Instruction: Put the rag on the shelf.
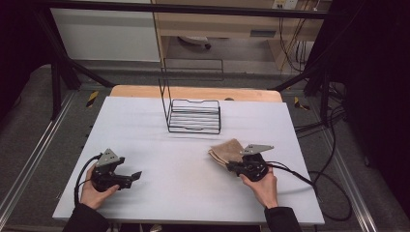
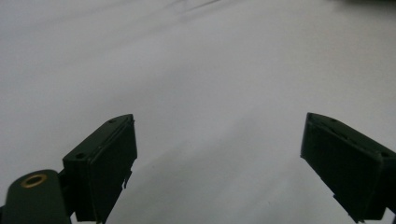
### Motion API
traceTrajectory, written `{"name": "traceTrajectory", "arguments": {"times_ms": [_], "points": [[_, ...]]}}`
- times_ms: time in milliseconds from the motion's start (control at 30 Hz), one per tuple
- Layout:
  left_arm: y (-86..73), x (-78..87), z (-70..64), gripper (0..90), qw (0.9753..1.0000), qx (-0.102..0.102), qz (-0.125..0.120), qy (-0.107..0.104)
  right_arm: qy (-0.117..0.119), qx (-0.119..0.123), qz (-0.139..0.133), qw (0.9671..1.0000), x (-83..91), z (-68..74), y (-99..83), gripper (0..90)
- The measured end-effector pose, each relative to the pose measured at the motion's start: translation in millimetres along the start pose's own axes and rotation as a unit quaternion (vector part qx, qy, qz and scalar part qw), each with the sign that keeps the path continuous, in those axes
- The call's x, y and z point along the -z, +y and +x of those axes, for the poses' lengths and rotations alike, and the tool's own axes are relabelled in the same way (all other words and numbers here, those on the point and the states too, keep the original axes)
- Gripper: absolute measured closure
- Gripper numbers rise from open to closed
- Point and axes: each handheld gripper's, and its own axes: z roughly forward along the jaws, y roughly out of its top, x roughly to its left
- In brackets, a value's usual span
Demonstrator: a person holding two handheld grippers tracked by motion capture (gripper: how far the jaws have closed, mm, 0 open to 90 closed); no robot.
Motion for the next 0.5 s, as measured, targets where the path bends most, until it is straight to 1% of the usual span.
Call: {"name": "traceTrajectory", "arguments": {"times_ms": [133, 167, 233, 333, 400, 433, 500], "points": [[0.1, 0.1, 0.0, 10.7, 1.0000, 0.000, 0.000, 0.000, 0.015, 0.004, -0.001, 0.9999, -6.4, 11.2, 2.7, 83.9], [0.1, 0.1, -0.1, 10.7, 1.0000, 0.000, 0.000, 0.000, 0.019, 0.008, -0.002, 0.9998, -8.2, 13.5, 3.3, 83.9], [0.1, 0.0, -0.1, 10.7, 1.0000, 0.000, 0.001, 0.001, 0.026, 0.006, -0.002, 0.9996, -12.3, 18.5, 3.7, 83.9], [0.2, 0.0, -0.1, 10.7, 1.0000, 0.000, 0.000, 0.001, 0.028, 0.011, 0.002, 0.9995, -18.7, 25.4, 4.5, 83.9], [0.3, -0.2, 0.0, 10.7, 1.0000, 0.001, 0.001, 0.001, 0.041, 0.009, 0.001, 0.9991, -24.2, 31.8, 5.0, 84.0], [0.3, -0.2, 0.0, 10.7, 1.0000, 0.001, 0.001, 0.001, 0.041, 0.009, 0.001, 0.9991, -24.2, 31.8, 5.0, 84.0], [0.3, -0.2, -0.2, 10.8, 1.0000, 0.001, 0.001, 0.001, 0.039, 0.015, 0.003, 0.9991, -28.6, 37.7, 6.1, 84.0]]}}
